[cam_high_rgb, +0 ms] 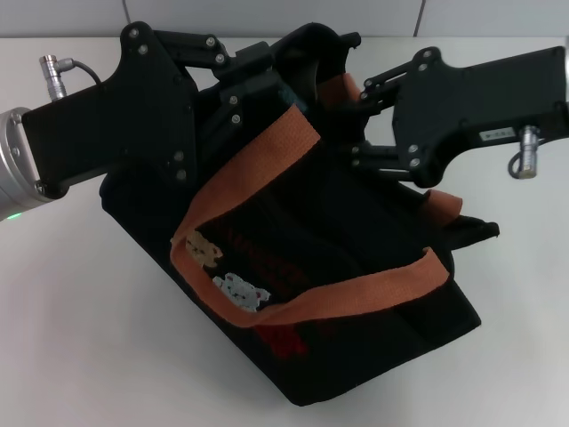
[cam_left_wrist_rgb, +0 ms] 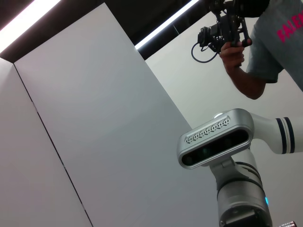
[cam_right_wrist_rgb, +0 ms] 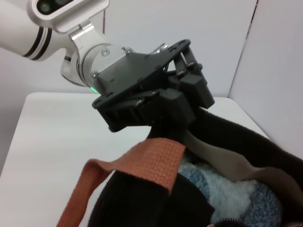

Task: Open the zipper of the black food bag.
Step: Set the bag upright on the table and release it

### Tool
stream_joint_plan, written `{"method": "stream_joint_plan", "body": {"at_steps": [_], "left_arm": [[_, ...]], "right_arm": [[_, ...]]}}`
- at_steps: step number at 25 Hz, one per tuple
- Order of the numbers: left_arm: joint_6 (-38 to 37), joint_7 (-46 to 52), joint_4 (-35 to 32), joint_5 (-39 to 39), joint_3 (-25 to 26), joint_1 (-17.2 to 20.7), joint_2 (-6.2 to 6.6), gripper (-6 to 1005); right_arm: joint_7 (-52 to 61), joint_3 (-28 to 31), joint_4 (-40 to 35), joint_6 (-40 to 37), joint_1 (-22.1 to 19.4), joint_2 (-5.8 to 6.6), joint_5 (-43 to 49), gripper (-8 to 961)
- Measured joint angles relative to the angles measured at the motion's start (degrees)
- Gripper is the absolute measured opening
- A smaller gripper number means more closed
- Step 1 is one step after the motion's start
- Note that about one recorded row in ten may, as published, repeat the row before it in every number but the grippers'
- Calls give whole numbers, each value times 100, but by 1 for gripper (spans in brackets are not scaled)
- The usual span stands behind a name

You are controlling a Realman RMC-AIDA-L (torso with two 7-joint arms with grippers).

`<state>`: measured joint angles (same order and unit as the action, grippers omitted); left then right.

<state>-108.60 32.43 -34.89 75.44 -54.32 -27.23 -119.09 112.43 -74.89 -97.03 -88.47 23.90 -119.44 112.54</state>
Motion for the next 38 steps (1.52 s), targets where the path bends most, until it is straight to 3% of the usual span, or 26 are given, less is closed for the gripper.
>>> {"method": "stream_joint_plan", "body": {"at_steps": [20, 35, 38], "left_arm": [[-4, 0, 0, 1, -8, -47, 0, 103], [5, 0, 0, -19, -79, -79, 0, 102], [2, 0, 0, -21, -79, -71, 0, 102]], "right_arm": [[240, -287, 2, -131, 164, 18, 292, 392], [249, -765, 20, 674, 147, -10, 506, 380], [234, -765, -1, 603, 160, 1, 506, 313]]}}
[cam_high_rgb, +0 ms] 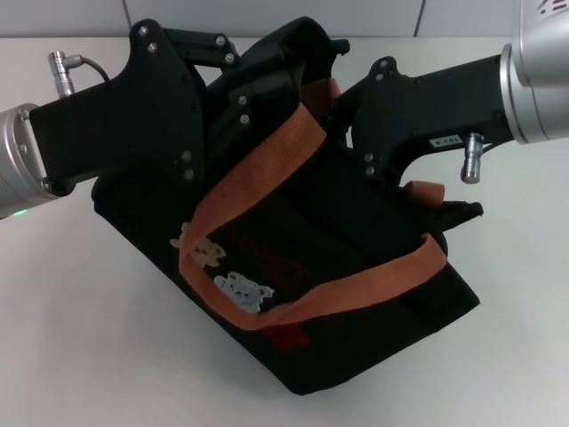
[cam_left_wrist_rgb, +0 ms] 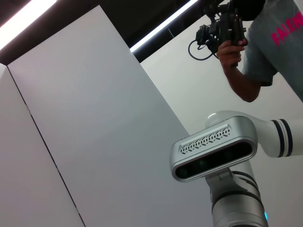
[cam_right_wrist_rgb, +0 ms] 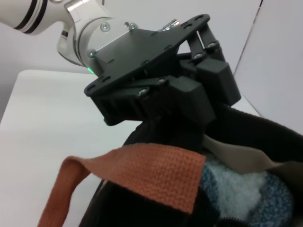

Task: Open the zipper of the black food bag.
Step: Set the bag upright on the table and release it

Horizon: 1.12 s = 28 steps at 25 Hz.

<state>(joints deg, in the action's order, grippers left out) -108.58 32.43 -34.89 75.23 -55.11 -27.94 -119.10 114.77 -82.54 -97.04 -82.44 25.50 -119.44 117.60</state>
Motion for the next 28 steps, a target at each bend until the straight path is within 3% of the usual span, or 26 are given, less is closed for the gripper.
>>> {"method": "stream_joint_plan", "body": {"at_steps": [3, 5, 13, 28], "left_arm": [[-2, 0, 0, 0, 0, 1, 0, 103], [-2, 0, 0, 0, 0, -1, 0, 103], [0, -1, 0, 0, 7, -5, 0, 102], [116, -9, 7, -73, 0, -34, -8, 99]], "right_arm": [[-51, -6, 1, -33, 5, 0, 0, 245], [-124, -12, 5, -72, 11, 0, 0, 37], [-164, 29, -71, -298, 0, 0, 76, 0], [50, 854, -662, -2177, -307, -11, 523, -1]]}}
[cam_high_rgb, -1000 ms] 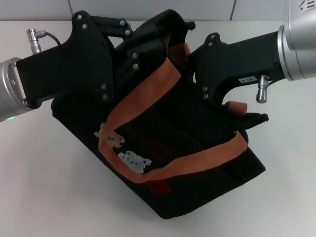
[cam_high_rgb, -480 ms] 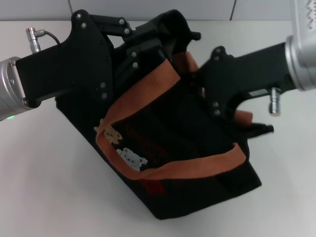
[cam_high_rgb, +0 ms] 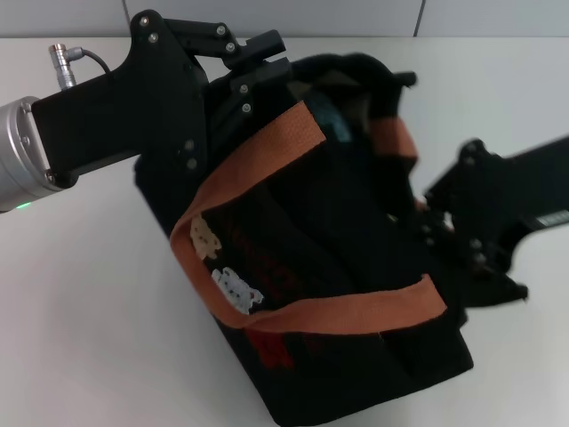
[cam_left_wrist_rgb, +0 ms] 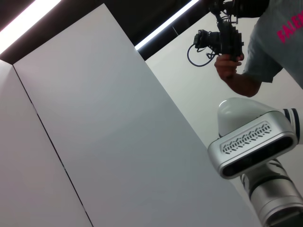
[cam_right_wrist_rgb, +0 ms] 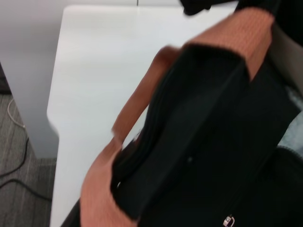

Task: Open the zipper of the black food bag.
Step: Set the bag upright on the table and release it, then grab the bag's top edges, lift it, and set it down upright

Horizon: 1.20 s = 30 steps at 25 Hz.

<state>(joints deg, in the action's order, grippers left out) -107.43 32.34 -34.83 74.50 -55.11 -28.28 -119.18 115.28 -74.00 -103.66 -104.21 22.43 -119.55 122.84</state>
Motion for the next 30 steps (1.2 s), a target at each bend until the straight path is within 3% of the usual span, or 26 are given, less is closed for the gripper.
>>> {"method": "stream_joint_plan", "body": {"at_steps": [7, 18, 24, 30], "left_arm": [[55, -2, 29, -37, 4, -48, 0, 98], [117, -1, 67, -23, -8, -60, 0, -1], [4, -102, 216, -31, 25, 313, 24, 4], [-54, -194, 798, -153, 44, 793, 59, 11]], "right_arm": [[10, 512, -100, -663, -454, -20, 65, -2], [-97, 607, 81, -182, -557, -18, -80, -1], [-135, 643, 187, -67, -523, 0, -225, -1], [-184, 680, 460, 271, -336, 23, -229, -1]]}}
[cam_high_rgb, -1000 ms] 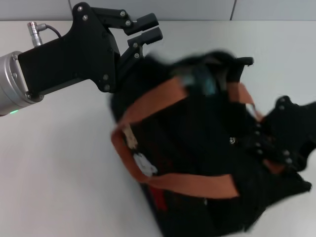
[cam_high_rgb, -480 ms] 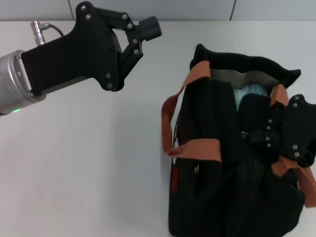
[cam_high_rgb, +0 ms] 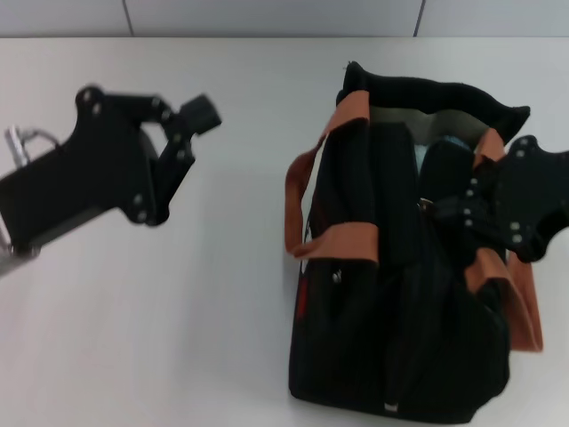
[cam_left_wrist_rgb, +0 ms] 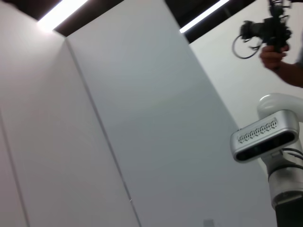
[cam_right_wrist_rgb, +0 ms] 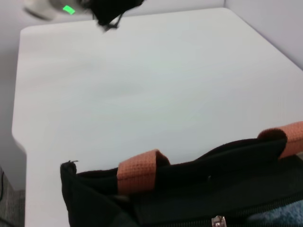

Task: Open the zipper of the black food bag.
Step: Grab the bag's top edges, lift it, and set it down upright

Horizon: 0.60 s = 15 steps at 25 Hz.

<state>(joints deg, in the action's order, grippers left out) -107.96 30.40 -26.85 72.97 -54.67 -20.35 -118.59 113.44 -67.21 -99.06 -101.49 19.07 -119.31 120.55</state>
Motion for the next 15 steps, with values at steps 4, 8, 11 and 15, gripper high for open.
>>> {"method": "stream_joint_plan", "body": {"at_steps": [4, 8, 11, 15], "left_arm": [[-11, -19, 489, 8, -22, 337, -4, 15], [-93, -101, 1003, 112, -61, 527, -19, 20], [-63, -198, 1511, 205, -203, 508, -37, 91], [138, -573, 2145, 211, -377, 260, -55, 238]], "right_arm": [[-1, 19, 282, 76, 273, 5, 0, -2], [80, 34, 312, -21, 453, 5, 0, -2], [175, 114, 315, -170, 583, 12, 11, -2], [296, 164, 355, -392, 721, 13, 13, -2]]}}
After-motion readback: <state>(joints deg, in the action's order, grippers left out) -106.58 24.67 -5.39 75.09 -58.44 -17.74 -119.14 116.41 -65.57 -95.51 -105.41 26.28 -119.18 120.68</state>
